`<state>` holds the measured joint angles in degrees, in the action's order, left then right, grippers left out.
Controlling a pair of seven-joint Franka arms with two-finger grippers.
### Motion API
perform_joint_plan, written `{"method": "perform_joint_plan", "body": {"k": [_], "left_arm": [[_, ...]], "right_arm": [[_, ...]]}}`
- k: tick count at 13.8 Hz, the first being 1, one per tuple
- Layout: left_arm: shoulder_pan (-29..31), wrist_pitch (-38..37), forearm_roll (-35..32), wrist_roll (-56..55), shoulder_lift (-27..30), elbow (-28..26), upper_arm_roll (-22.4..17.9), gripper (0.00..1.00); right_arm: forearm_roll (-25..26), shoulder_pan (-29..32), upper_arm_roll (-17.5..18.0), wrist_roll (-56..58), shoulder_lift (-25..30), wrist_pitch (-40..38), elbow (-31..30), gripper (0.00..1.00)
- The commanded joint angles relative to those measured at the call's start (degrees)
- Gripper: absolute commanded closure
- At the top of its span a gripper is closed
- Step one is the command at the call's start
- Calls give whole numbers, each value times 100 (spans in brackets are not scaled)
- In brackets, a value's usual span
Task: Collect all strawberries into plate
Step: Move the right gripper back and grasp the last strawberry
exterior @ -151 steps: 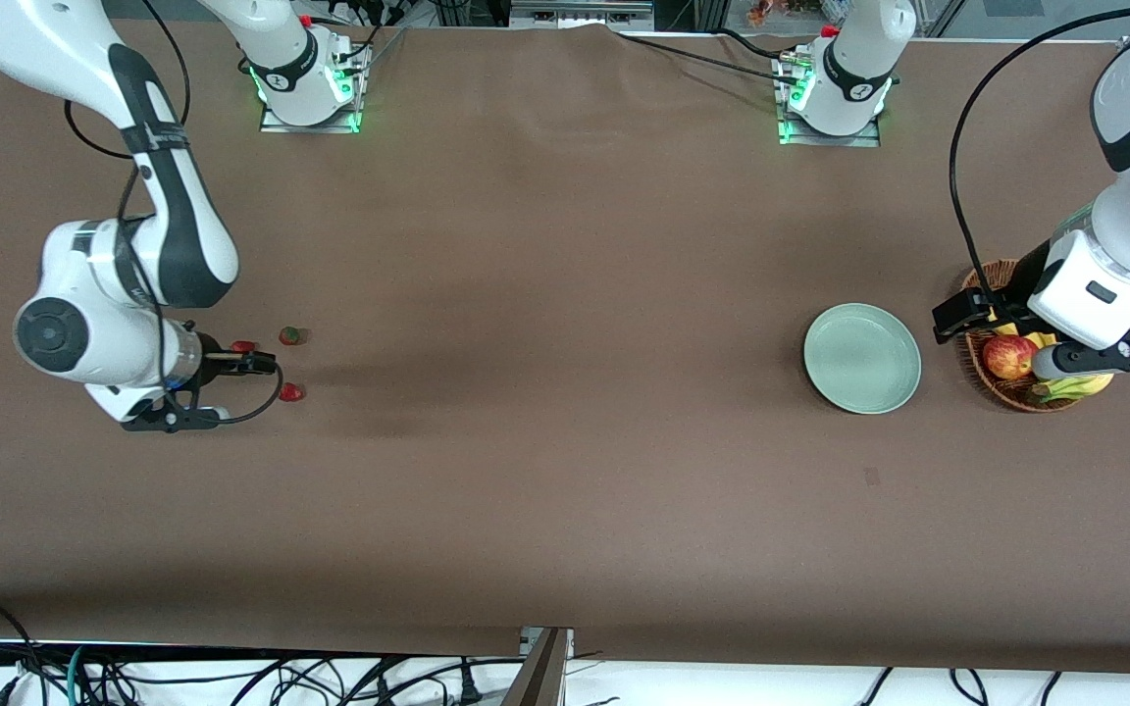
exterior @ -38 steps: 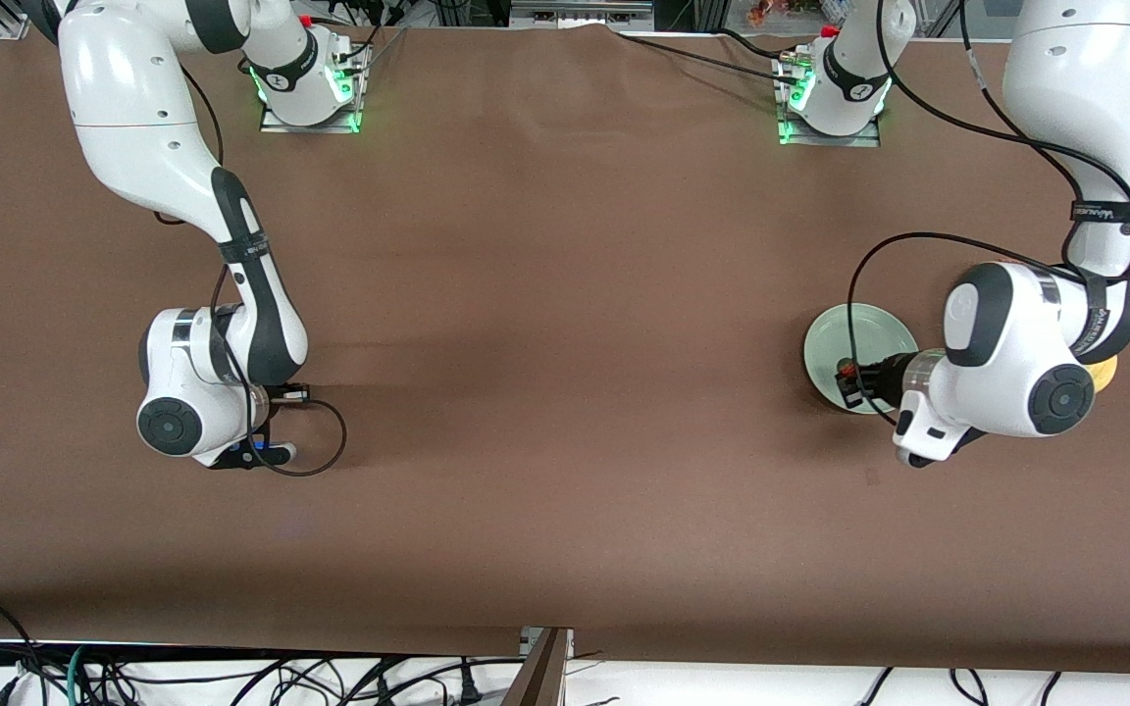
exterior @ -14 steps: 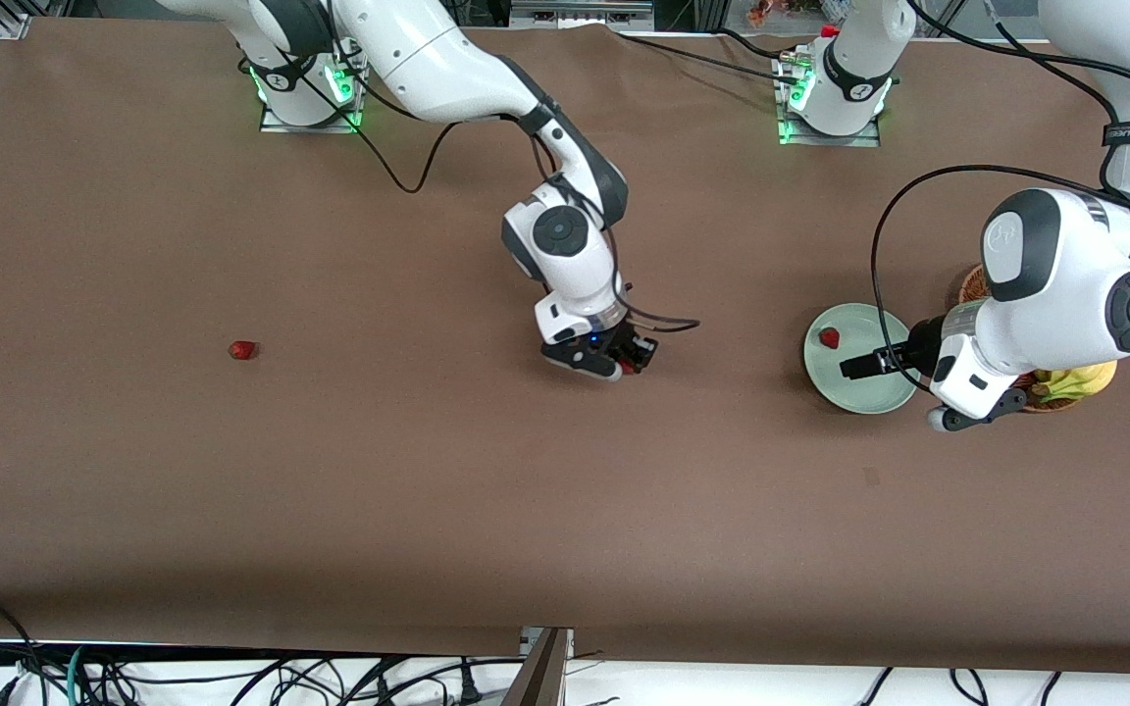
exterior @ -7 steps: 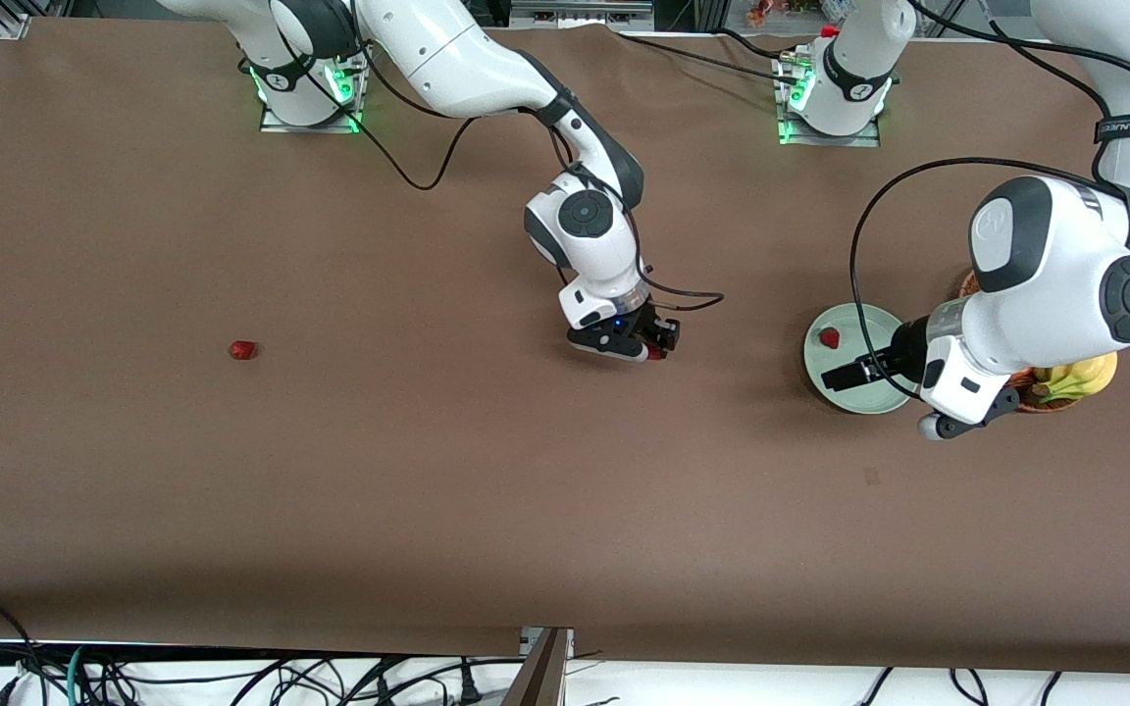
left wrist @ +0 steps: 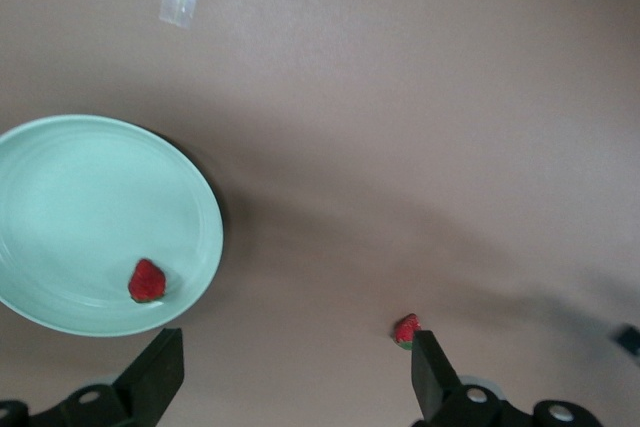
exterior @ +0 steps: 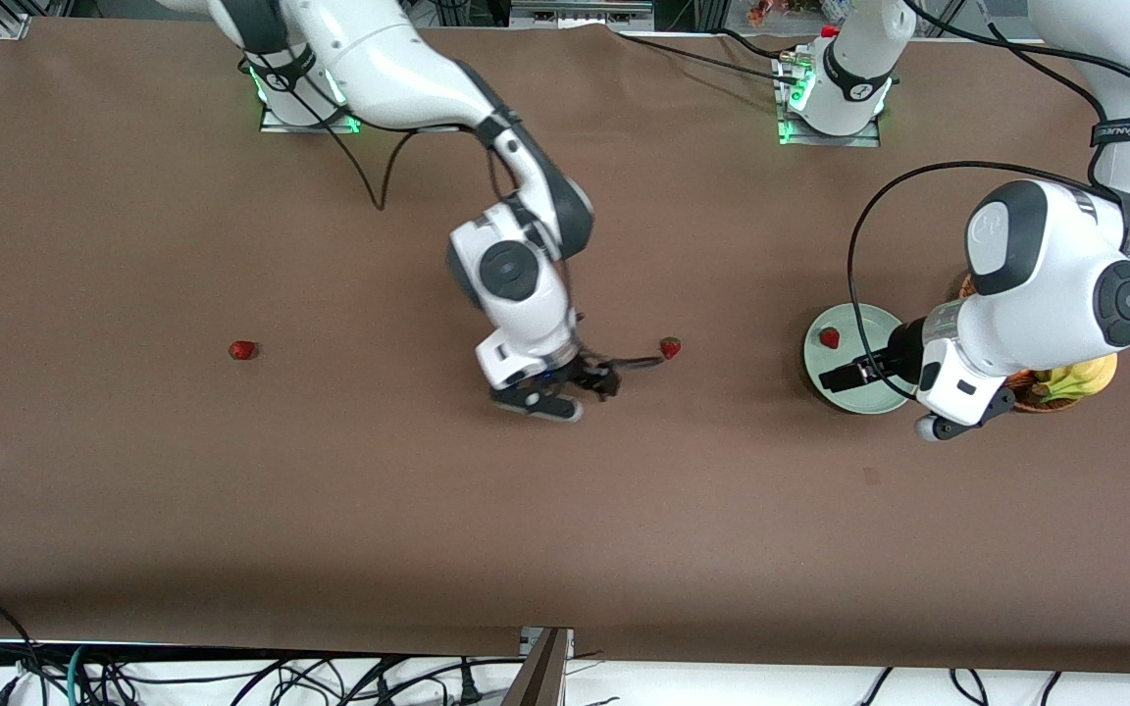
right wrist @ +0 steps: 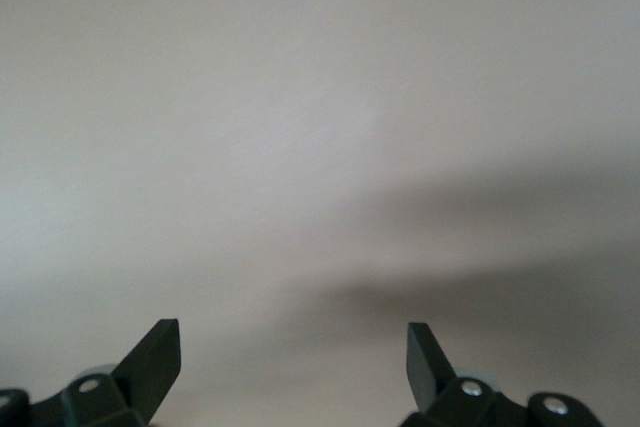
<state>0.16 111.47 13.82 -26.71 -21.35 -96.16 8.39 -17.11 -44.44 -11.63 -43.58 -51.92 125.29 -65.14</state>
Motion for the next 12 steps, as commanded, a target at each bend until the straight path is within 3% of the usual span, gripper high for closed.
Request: {"method": "perform_joint_plan", "body": {"k": [1,6,9,12], "left_arm": [[-182,-64,6,-501,-325,465,-21,0],[-218,-55,15,-581,-361,519,-30,0],[-253,-55,15,-695,-431,528,-30,0],[-262,-55,-11,-713,-484,720,-30,0]], "right_arm": [[-30,496,-32,769,462,-750,-253,0],[23,1638,-207,2790,622,-2059,-280,0],[58,2096,-593,3844,613,-2807,-341,0],[120,2176,-1164,4952,613,-2800,-727,0]]}}
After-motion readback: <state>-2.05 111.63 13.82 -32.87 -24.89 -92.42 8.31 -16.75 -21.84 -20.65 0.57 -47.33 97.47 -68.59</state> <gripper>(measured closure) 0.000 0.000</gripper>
